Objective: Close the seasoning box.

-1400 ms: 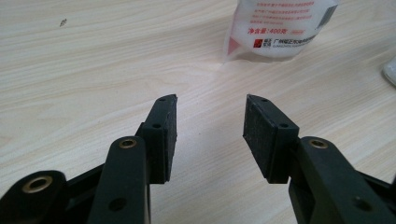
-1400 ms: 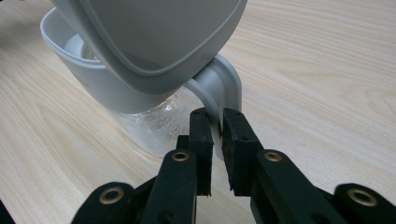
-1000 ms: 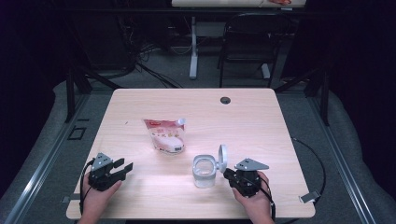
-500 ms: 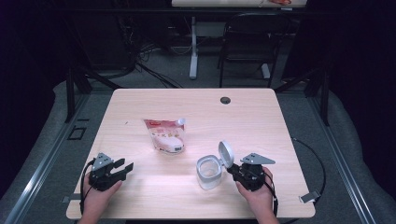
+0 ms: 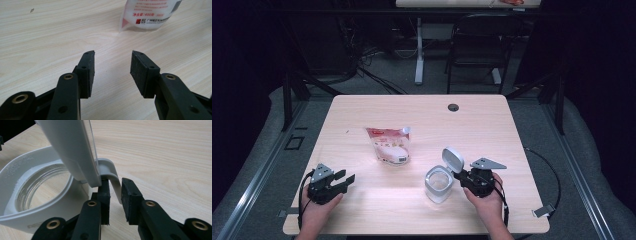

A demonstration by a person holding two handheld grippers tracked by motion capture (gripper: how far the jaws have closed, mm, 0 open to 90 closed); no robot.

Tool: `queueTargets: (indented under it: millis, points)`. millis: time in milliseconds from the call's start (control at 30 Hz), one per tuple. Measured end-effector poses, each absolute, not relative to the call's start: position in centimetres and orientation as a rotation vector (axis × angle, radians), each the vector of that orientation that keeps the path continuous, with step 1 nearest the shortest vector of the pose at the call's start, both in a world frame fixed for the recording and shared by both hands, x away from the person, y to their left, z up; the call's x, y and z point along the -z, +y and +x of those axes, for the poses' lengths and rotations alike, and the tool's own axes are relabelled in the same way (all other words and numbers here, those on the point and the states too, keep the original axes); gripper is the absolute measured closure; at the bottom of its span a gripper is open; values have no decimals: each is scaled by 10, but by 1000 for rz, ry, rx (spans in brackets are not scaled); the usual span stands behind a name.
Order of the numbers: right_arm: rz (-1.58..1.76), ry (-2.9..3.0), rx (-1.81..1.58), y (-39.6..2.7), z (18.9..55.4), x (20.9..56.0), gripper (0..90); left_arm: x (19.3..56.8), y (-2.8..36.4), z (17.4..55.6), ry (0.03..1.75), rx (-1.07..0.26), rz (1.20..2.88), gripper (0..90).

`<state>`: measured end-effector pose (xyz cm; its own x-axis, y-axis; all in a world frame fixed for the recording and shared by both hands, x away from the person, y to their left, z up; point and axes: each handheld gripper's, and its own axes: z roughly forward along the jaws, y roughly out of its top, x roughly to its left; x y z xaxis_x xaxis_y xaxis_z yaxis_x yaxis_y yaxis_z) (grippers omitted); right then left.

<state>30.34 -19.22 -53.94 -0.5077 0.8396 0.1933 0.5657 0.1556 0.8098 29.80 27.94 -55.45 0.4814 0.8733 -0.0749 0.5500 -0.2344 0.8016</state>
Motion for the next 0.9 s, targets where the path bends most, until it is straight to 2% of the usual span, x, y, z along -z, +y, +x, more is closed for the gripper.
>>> queueTargets:
  millis: [167, 467, 900]
  points:
    - [1352, 2123, -1266, -193, 299, 538, 770, 554, 281, 298, 1184, -506, 1912, 549]
    - [1382, 2124, -1274, -195, 302, 540, 846, 554, 279, 298, 1182, -503, 1916, 549]
    - [1382, 2132, -1289, -186, 316, 541, 869, 554, 280, 298, 1184, -510, 1922, 549]
